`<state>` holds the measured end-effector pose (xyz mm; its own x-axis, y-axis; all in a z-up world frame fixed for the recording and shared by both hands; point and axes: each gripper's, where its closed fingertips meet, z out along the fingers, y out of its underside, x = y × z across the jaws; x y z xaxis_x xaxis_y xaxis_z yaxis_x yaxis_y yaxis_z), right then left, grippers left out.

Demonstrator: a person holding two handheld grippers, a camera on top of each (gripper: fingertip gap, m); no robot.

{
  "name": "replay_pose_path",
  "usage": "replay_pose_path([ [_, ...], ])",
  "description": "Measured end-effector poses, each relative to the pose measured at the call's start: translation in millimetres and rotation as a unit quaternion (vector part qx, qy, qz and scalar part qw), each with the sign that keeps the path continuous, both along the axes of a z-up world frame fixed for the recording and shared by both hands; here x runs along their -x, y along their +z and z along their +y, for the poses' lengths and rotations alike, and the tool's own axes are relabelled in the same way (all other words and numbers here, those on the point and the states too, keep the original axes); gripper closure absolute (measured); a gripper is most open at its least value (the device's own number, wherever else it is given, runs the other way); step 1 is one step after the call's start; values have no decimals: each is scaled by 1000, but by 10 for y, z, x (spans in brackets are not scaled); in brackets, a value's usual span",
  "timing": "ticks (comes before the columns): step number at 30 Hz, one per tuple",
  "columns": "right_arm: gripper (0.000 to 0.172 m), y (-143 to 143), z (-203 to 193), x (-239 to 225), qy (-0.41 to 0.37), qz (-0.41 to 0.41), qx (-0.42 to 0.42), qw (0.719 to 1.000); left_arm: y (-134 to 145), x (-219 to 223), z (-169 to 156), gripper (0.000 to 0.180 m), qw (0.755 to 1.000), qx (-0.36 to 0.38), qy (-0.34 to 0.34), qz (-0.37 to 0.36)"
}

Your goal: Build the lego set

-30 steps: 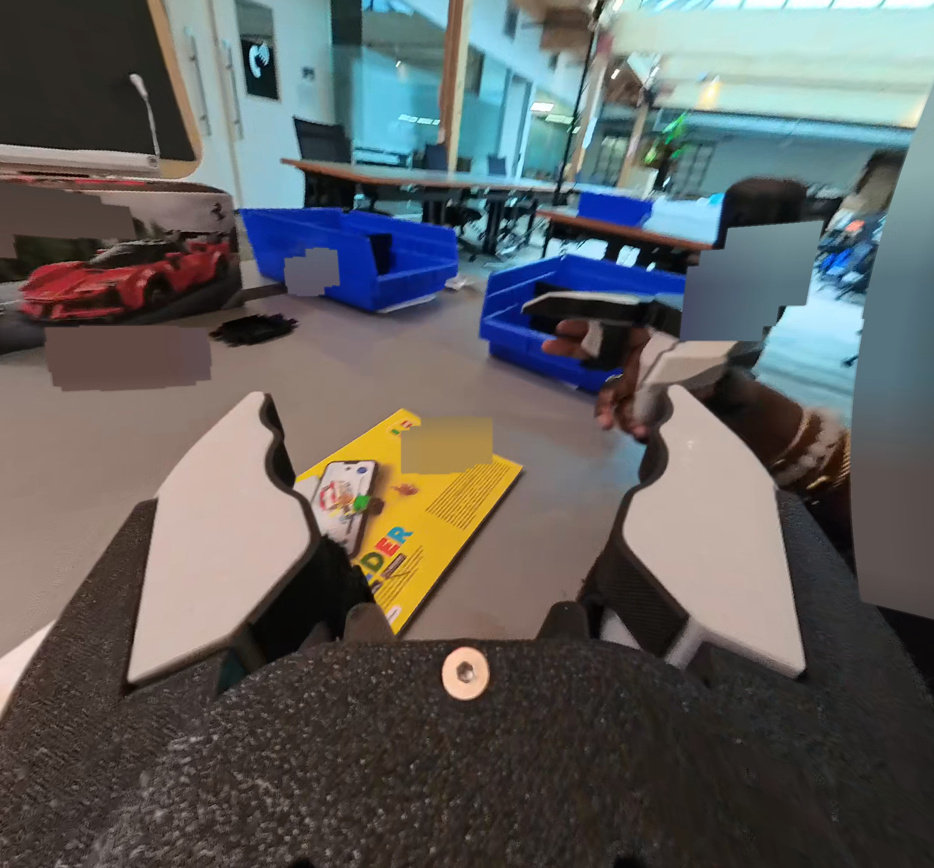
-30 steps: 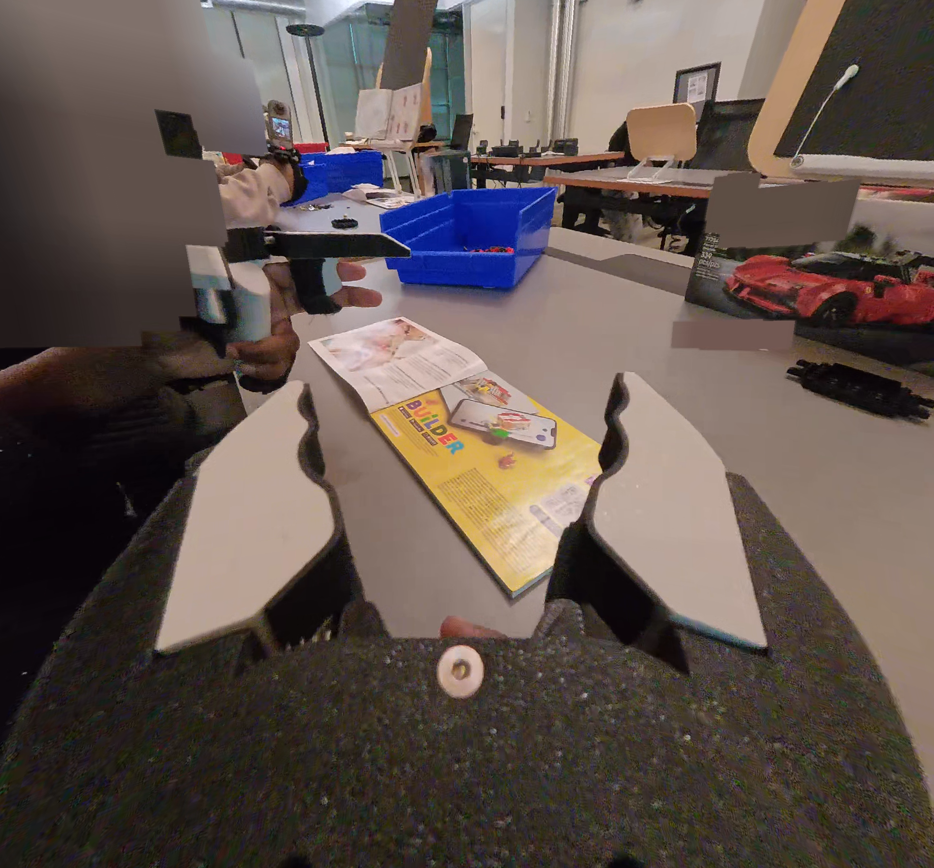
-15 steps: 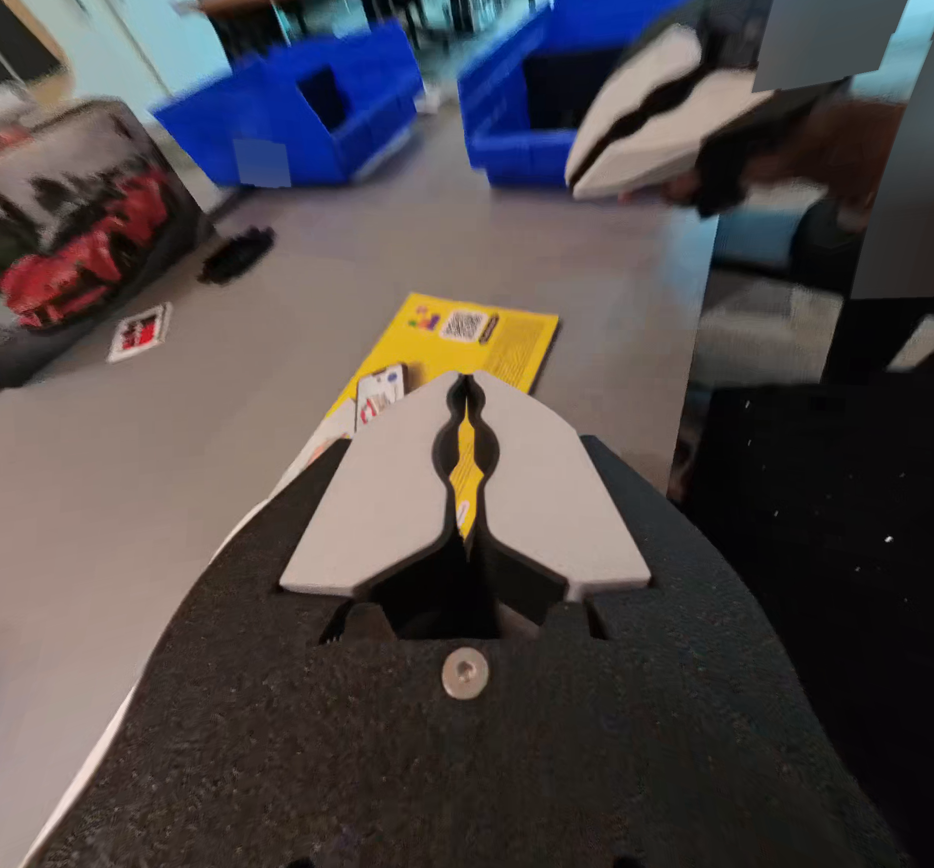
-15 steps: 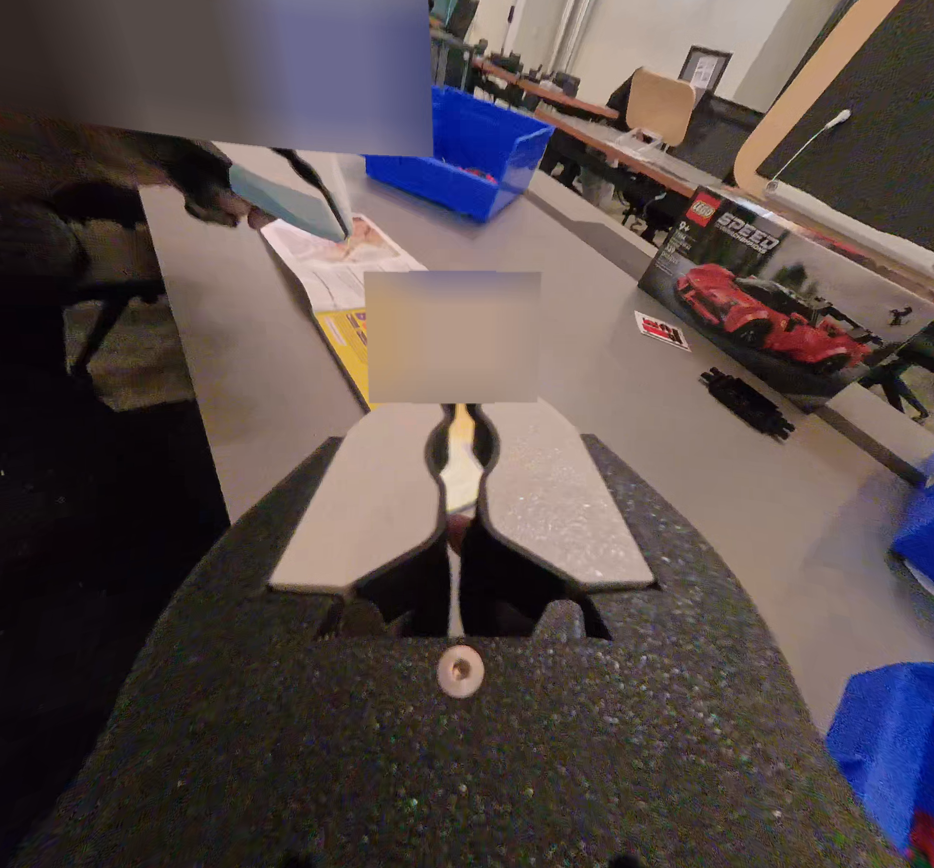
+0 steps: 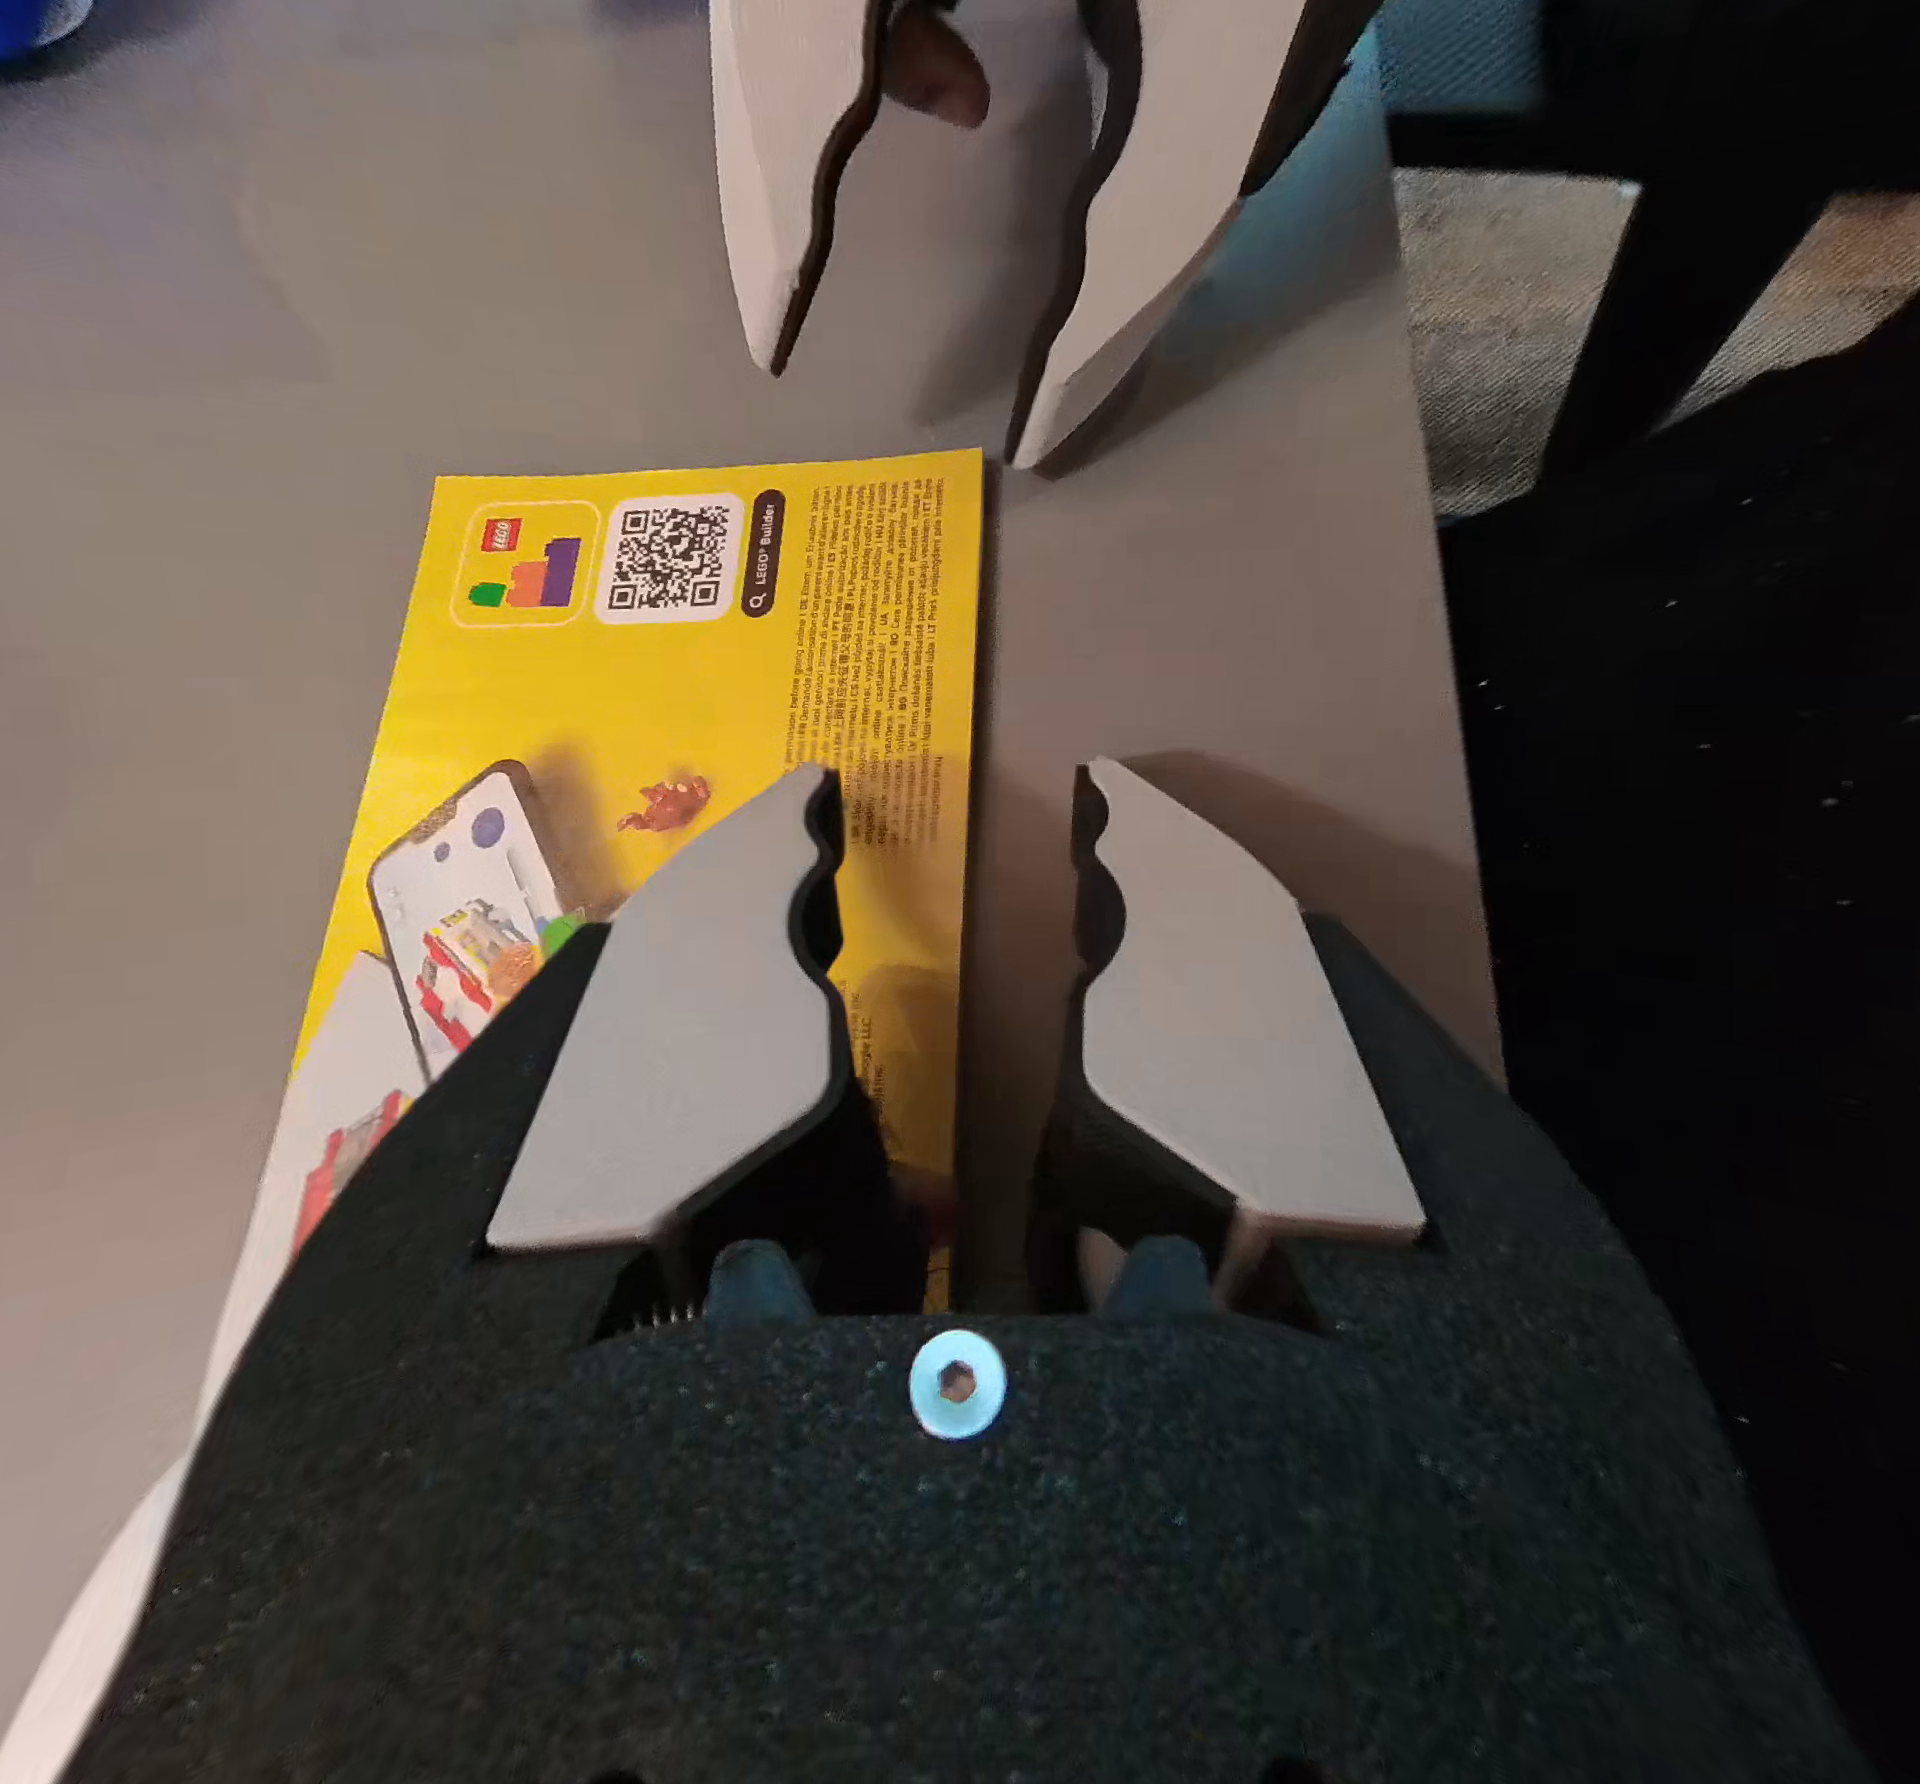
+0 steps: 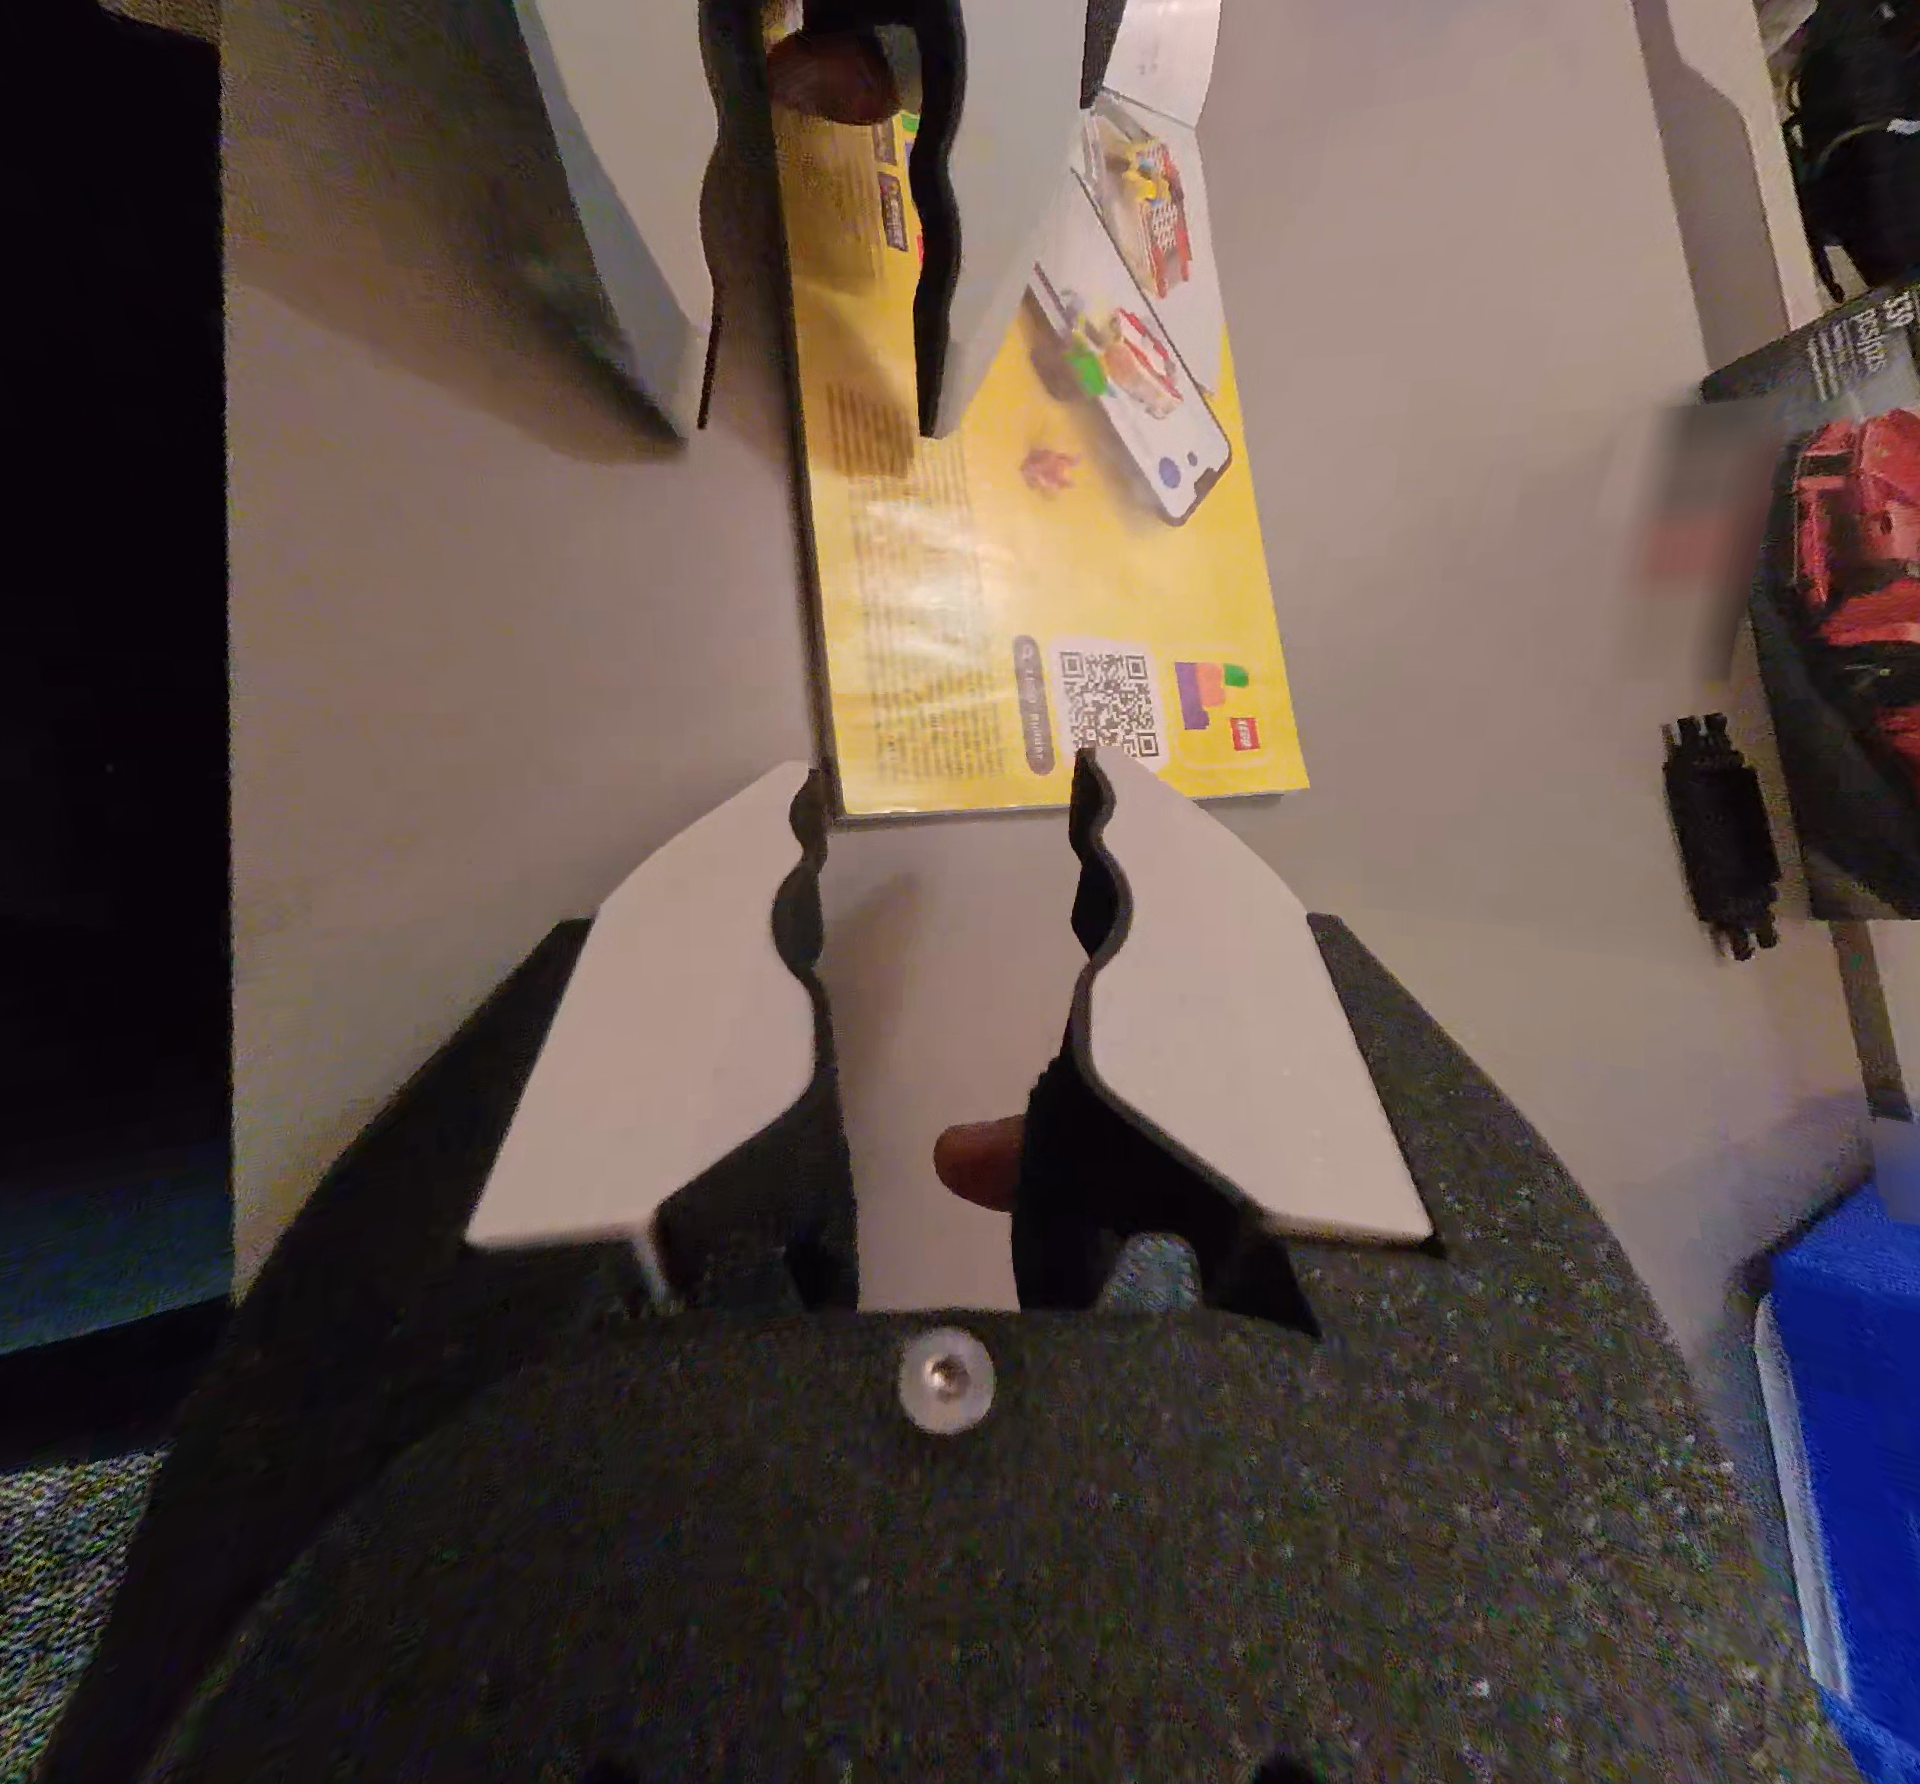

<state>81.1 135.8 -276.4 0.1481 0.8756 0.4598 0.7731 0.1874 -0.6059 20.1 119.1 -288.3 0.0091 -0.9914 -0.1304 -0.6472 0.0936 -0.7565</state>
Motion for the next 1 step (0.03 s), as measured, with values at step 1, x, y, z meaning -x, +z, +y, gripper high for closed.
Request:
replay_pose_path([
  [1,127,1,11,13,5,4,1,1000,5,5,-15,140,1000,13,-3,-3],
])
